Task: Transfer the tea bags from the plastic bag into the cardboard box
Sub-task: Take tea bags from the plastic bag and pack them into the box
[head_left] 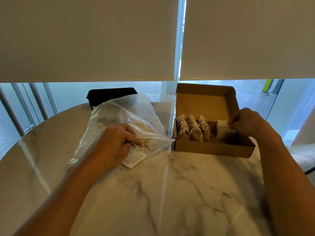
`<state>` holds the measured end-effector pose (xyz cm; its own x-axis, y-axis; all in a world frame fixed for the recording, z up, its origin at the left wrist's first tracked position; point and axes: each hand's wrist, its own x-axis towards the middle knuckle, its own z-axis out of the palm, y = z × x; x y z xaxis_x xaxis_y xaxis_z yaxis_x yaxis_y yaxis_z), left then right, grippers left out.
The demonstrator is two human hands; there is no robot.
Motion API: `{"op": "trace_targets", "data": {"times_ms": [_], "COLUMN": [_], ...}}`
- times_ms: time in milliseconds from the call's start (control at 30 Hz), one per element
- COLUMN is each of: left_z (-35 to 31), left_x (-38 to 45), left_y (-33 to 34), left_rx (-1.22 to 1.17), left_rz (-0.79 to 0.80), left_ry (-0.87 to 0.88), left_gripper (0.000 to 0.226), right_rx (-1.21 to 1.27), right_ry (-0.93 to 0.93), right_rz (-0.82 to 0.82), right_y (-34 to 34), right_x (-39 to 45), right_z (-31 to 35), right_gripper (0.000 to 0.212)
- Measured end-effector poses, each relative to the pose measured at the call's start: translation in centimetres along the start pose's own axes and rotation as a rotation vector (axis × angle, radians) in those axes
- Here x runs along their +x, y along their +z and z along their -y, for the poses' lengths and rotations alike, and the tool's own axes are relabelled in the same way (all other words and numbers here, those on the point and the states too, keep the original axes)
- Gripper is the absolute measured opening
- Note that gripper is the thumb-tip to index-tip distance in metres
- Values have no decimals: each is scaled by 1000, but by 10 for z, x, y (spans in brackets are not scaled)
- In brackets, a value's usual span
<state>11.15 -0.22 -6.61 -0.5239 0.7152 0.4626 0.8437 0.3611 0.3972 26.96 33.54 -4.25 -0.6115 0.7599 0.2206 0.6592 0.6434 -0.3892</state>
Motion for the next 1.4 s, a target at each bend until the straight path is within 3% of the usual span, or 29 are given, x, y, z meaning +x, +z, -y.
{"op": "trace_targets", "data": {"times_ms": [467, 867, 1067, 1233, 1400], "left_z": [-1, 5, 7, 3, 5], "left_x": [0, -2, -6, -9, -9], "left_y": [1, -2, -9, -11, -12], "left_rx": [8, 17, 77, 126, 166], "left_rz": [16, 47, 210, 331, 355], "left_ry": [-17, -13, -1, -54, -43], "left_gripper": [27, 30, 14, 34, 27], "right_rx": [-28, 4, 41, 70, 108], "right_ry": [-47, -36, -46, -39, 13], "right_rz": [-108, -80, -77, -47, -24], "right_y": [-2, 9, 10, 9, 6], "right_x": [3, 8, 9, 9, 8], "right_z": [-6, -8, -11, -13, -12], "right_gripper": [13, 12, 19, 23, 23]}}
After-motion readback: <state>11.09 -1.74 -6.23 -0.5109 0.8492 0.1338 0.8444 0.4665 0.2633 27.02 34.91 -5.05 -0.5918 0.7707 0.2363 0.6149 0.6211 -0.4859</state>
